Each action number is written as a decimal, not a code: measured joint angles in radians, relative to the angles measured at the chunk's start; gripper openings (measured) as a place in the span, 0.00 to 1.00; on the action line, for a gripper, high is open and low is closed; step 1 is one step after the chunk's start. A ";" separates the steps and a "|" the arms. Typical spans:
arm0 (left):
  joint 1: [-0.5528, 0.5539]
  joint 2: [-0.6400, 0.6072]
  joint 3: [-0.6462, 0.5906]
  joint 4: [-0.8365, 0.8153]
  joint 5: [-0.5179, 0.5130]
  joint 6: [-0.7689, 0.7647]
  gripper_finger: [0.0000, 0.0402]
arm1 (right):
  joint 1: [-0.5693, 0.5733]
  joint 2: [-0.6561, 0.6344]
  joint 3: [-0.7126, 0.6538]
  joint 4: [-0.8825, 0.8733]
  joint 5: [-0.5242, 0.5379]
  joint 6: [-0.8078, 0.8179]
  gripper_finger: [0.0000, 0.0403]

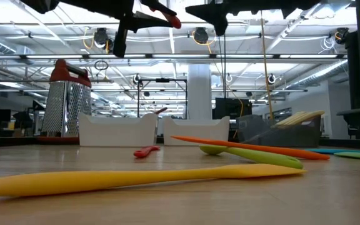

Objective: Pick & Place Kitchen Items
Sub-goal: Put the red serving spoon into the left white bin

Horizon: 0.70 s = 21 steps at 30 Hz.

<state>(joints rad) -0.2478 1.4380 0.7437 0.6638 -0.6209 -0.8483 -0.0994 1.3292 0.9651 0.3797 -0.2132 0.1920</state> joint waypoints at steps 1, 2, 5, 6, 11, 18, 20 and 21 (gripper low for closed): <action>-0.004 0.000 0.000 0.001 0.000 0.003 0.09 | -0.007 0.015 0.017 -0.002 -0.001 0.010 0.67; -0.008 0.000 0.000 0.003 0.000 0.009 0.09 | -0.013 0.031 0.035 -0.005 -0.001 0.019 0.69; -0.018 0.000 0.000 0.007 -0.001 0.021 0.09 | -0.033 0.066 0.075 -0.026 -0.051 0.056 0.74; -0.023 0.000 0.000 0.009 -0.002 0.026 0.09 | -0.036 0.077 0.089 -0.023 -0.065 0.067 0.75; -0.035 0.000 0.000 0.022 -0.009 0.040 0.09 | -0.044 0.131 0.139 -0.024 -0.088 0.082 0.77; -0.042 0.000 0.000 0.047 -0.009 0.065 0.09 | -0.044 0.178 0.155 -0.018 -0.133 0.123 0.77; -0.042 0.000 0.001 0.047 -0.009 0.067 0.09 | -0.044 0.179 0.154 -0.021 -0.133 0.135 0.77; -0.042 0.000 0.001 0.045 -0.008 0.069 0.09 | -0.044 0.178 0.154 -0.015 -0.133 0.137 0.77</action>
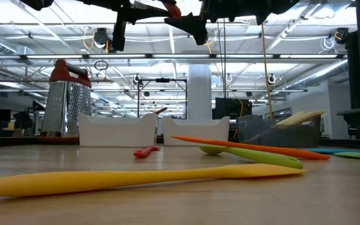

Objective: Pick & Place Kitchen Items
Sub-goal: Put the red serving spoon into the left white bin

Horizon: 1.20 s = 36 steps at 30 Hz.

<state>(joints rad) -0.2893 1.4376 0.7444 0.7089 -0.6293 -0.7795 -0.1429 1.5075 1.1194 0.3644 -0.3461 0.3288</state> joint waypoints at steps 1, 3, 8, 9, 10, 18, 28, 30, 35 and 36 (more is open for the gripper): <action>0.000 0.000 0.000 0.000 0.000 0.001 0.09 | 0.000 -0.001 0.000 0.005 0.000 0.000 0.77; 0.000 0.000 0.000 0.000 0.000 0.008 0.09 | 0.000 -0.001 0.000 0.013 0.001 0.001 0.77; 0.001 0.000 0.000 0.000 0.008 0.013 0.09 | 0.000 0.003 0.000 0.042 0.001 0.031 0.77; 0.001 0.000 0.000 0.000 0.012 0.013 0.09 | 0.000 0.016 0.001 0.054 0.001 0.036 0.77; 0.001 0.000 0.000 0.000 0.020 0.013 0.09 | 0.000 0.029 0.002 0.065 0.000 0.049 0.77; 0.001 0.000 -0.001 -0.008 0.026 0.013 0.09 | 0.008 0.079 0.000 0.090 -0.014 0.108 0.76; -0.001 0.000 -0.001 -0.011 0.055 0.011 0.09 | 0.029 0.177 0.060 0.164 -0.082 0.188 0.57; 0.000 0.000 -0.001 -0.011 0.059 0.011 0.09 | 0.034 0.177 0.066 0.162 -0.080 0.190 0.53; -0.003 0.000 -0.001 -0.028 0.056 0.010 0.09 | 0.029 0.165 0.067 0.134 -0.086 0.185 0.42; -0.003 0.000 -0.001 -0.027 0.057 0.010 0.09 | 0.026 0.157 0.067 0.123 -0.102 0.183 0.41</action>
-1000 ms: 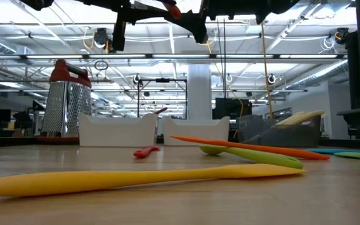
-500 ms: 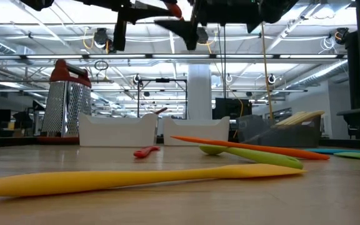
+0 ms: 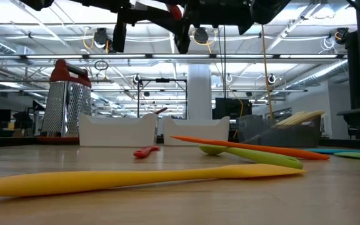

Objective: Pick & Place Kitchen Items
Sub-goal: Put the red serving spoon into the left white bin

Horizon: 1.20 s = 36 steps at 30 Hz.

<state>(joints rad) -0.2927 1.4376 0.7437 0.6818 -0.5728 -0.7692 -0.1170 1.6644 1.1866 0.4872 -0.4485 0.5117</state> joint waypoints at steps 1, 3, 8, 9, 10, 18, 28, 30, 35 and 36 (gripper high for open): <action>0.000 0.000 0.000 0.002 0.000 0.000 0.09 | -0.003 -0.006 0.000 0.000 -0.003 0.000 0.39; 0.000 0.000 0.000 0.002 0.000 0.000 0.09 | -0.010 -0.019 0.002 -0.015 -0.003 -0.002 0.36; 0.000 0.000 0.000 0.002 -0.003 0.001 0.09 | -0.014 -0.032 0.002 -0.055 -0.008 -0.016 0.30; -0.001 0.000 0.000 0.001 -0.002 -0.001 0.09 | -0.014 -0.033 0.002 -0.056 -0.020 -0.016 0.28; -0.001 0.000 0.000 0.002 -0.002 -0.002 0.09 | -0.014 -0.032 0.001 -0.056 -0.031 -0.016 0.26; -0.001 0.001 0.000 0.000 -0.003 0.011 0.09 | -0.012 -0.032 0.001 -0.073 -0.054 -0.018 0.10; 0.000 0.001 0.000 -0.007 0.005 -0.020 0.17 | -0.012 -0.032 0.001 -0.088 -0.054 -0.018 0.09; 0.000 0.001 0.000 -0.019 0.008 -0.029 0.20 | -0.014 -0.032 0.001 -0.108 -0.053 -0.026 0.09; -0.001 0.001 0.000 -0.060 0.003 -0.034 0.28 | -0.019 -0.032 0.000 -0.168 -0.055 -0.043 0.09; -0.001 0.001 0.000 -0.069 0.004 -0.035 0.29 | -0.021 -0.032 -0.001 -0.184 -0.052 -0.050 0.09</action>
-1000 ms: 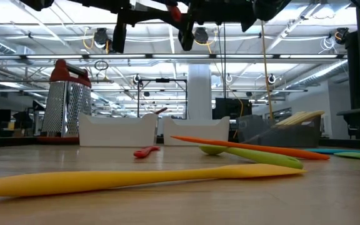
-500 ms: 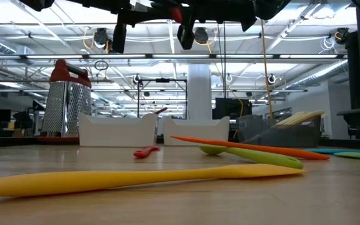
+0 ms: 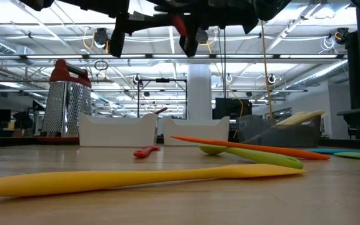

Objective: Pick & Place Kitchen Items
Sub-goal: Put the red serving spoon into the left white bin

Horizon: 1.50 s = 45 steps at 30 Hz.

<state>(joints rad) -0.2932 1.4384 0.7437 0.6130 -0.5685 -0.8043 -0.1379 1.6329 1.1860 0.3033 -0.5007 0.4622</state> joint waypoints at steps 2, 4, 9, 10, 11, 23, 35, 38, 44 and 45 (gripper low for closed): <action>0.000 -0.001 0.000 -0.016 0.002 -0.005 0.32 | -0.006 0.000 -0.001 -0.023 0.001 -0.011 0.09; 0.000 -0.002 0.000 -0.035 0.003 -0.014 0.34 | -0.012 0.000 -0.001 -0.048 0.003 -0.019 0.09; -0.006 -0.002 0.001 -0.098 0.006 -0.018 0.36 | -0.034 0.000 -0.001 -0.094 0.008 -0.044 0.09; -0.010 -0.002 0.001 -0.115 0.005 -0.019 0.36 | -0.041 0.000 -0.001 -0.106 0.007 -0.050 0.09; -0.013 -0.002 0.001 -0.129 0.004 -0.019 0.36 | -0.047 0.000 -0.001 -0.120 0.007 -0.058 0.09; -0.056 -0.002 0.001 -0.230 -0.009 -0.122 0.36 | -0.117 0.000 0.043 -0.366 0.041 -0.253 0.09; -0.092 -0.151 -0.161 -0.235 -0.106 -0.167 0.36 | -0.117 0.000 0.245 -0.760 0.347 -0.693 0.09; -0.124 -0.229 -0.230 -0.209 -0.159 -0.120 0.36 | -0.117 0.007 0.262 -0.759 0.403 -0.767 0.09; -0.164 -0.385 -0.325 -0.208 -0.188 0.007 0.36 | -0.125 0.077 0.351 -0.832 0.454 -0.805 0.09; -0.169 -0.408 -0.338 -0.210 -0.193 0.017 0.36 | -0.127 0.098 0.374 -0.849 0.456 -0.807 0.09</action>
<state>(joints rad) -0.4622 1.0303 0.4054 0.4034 -0.7616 -0.7873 -0.2651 1.7305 1.5601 -0.5454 -0.0450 -0.3448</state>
